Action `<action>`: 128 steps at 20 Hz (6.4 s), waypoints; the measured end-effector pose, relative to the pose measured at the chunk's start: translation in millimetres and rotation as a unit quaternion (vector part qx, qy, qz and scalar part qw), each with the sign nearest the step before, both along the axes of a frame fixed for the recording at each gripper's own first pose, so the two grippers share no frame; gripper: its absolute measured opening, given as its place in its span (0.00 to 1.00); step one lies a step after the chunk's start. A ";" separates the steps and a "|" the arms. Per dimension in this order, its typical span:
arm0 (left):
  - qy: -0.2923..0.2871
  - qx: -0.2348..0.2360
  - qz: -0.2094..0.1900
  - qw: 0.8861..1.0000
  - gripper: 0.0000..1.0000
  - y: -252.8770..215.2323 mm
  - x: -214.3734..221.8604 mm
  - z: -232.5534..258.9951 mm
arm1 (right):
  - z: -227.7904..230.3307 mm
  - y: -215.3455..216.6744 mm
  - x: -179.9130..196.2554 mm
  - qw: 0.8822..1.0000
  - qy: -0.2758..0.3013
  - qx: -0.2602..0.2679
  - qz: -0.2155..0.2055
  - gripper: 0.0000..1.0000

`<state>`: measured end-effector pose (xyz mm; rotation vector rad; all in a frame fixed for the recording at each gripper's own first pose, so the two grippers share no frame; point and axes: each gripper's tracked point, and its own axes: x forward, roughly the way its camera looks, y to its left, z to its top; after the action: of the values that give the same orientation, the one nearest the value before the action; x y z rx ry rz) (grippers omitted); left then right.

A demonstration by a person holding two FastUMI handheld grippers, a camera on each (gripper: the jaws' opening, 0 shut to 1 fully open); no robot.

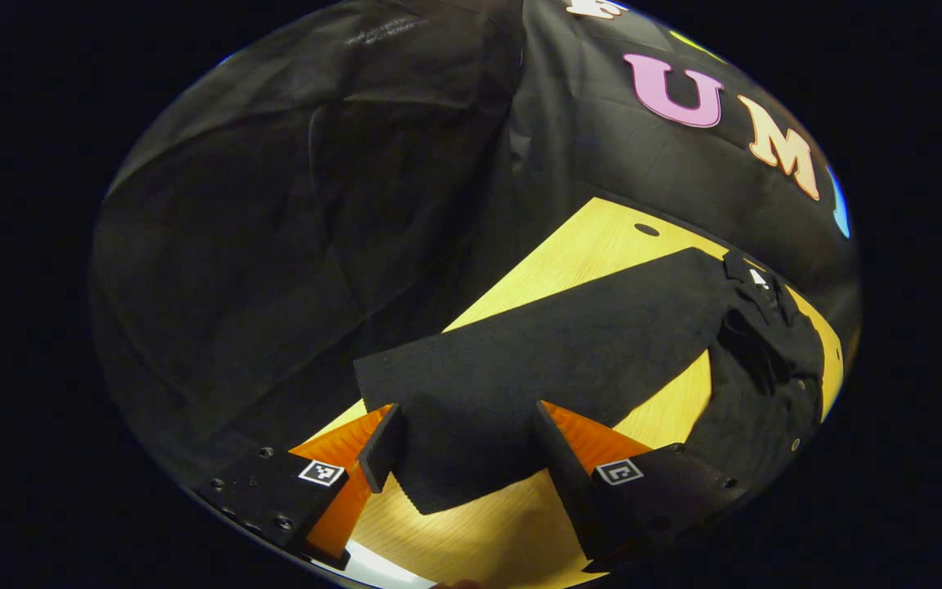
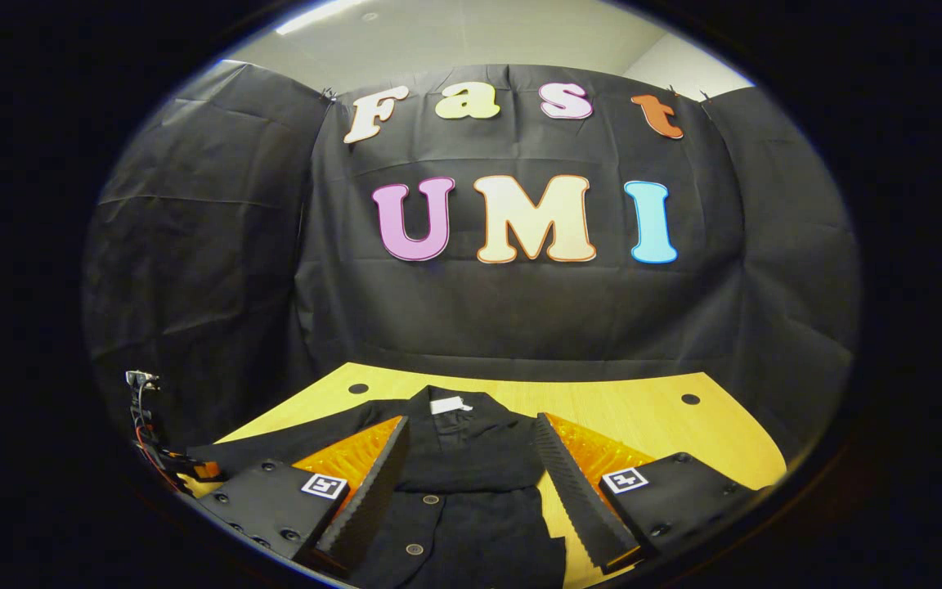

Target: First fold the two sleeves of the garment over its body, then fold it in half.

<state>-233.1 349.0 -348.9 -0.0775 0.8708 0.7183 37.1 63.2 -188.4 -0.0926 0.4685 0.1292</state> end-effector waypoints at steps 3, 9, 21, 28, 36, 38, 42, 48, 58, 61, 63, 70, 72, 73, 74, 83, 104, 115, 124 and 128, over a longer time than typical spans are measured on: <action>0.002 0.015 -0.015 1.000 0.95 -3.2 -2.9 -2.6 | 1.2 -5.4 -2.9 1.000 -0.001 -0.013 0.007 0.94; 0.007 0.011 -0.041 0.999 0.29 -20.5 11.5 -9.3 | 1.3 -11.3 -9.9 1.000 0.000 -0.007 0.016 0.94; -0.056 0.029 -0.048 0.997 0.00 -26.6 71.9 50.7 | 4.9 -37.0 -29.6 1.000 0.000 0.019 0.000 0.94; -0.097 0.039 -0.141 0.984 0.00 -66.0 155.5 83.2 | 7.4 -62.0 -39.2 0.999 -0.005 0.026 -0.035 0.94; -0.126 0.032 -0.249 0.960 0.00 -137.0 243.0 99.1 | 8.6 -92.4 -55.2 0.996 -0.006 0.036 -0.084 0.98; -0.129 0.023 -0.277 0.952 0.00 -162.8 259.6 96.3 | 13.1 -100.5 -59.5 0.994 -0.012 0.043 -0.102 0.97; -0.136 -0.003 -0.328 0.935 0.00 -216.6 283.2 92.9 | 15.4 -115.7 -76.0 0.991 -0.015 0.040 -0.129 0.97; -0.143 -0.035 -0.397 0.906 0.00 -293.5 313.6 84.7 | 14.6 -137.7 -99.4 0.985 -0.013 0.035 -0.167 0.94; -0.109 -0.077 -0.464 0.876 0.00 -386.9 327.2 46.2 | 16.2 -172.5 -129.2 0.975 -0.009 0.023 -0.220 0.97; -0.091 -0.083 -0.472 0.873 0.00 -403.7 323.8 31.3 | 17.3 -184.2 -139.1 0.972 -0.008 0.020 -0.236 0.97; -0.085 -0.074 -0.469 0.876 0.00 -410.0 325.7 26.4 | 16.4 -190.1 -144.6 0.970 -0.005 0.017 -0.243 0.97; -0.148 -0.065 -0.442 0.882 0.96 -390.5 303.9 84.4 | 12.8 -183.8 -133.8 0.981 -0.008 0.032 -0.191 0.97; -0.152 -0.048 -0.430 0.889 0.95 -364.7 279.6 100.3 | 1.2 -173.7 -127.9 0.987 0.004 0.043 -0.155 0.94; -0.153 -0.036 -0.420 0.894 0.95 -347.6 266.4 106.9 | -4.3 -168.3 -125.6 0.990 0.008 0.044 -0.135 0.97; -0.157 -0.023 -0.410 0.898 0.95 -332.4 254.0 113.5 | -11.5 -164.7 -123.1 0.992 0.014 0.041 -0.120 0.97; -0.101 0.001 -0.346 0.933 0.94 -231.6 133.2 111.7 | -67.0 -131.5 -151.4 0.992 0.084 0.021 -0.090 0.97; 0.092 -0.079 -0.276 0.953 0.96 -171.0 -26.1 -13.7 | -208.7 -134.3 -256.4 0.937 0.328 -0.045 -0.110 0.98; 0.023 -0.094 -0.345 0.934 0.36 -200.5 -30.3 -20.0 | -208.9 -108.0 -258.4 0.945 0.314 -0.033 -0.085 0.11; 0.046 -0.114 -0.302 0.945 0.00 -207.3 -41.0 -15.2 | -198.4 -105.4 -267.9 0.949 0.309 -0.022 -0.053 0.03; 0.026 -0.120 -0.299 0.946 0.00 -224.6 -32.2 16.7 | -167.4 -98.1 -260.1 0.962 0.274 -0.004 -0.023 0.03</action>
<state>-265.4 124.4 -332.2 -0.0083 0.9659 0.0441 -223.0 -34.9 -355.7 -0.0528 1.0242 0.1060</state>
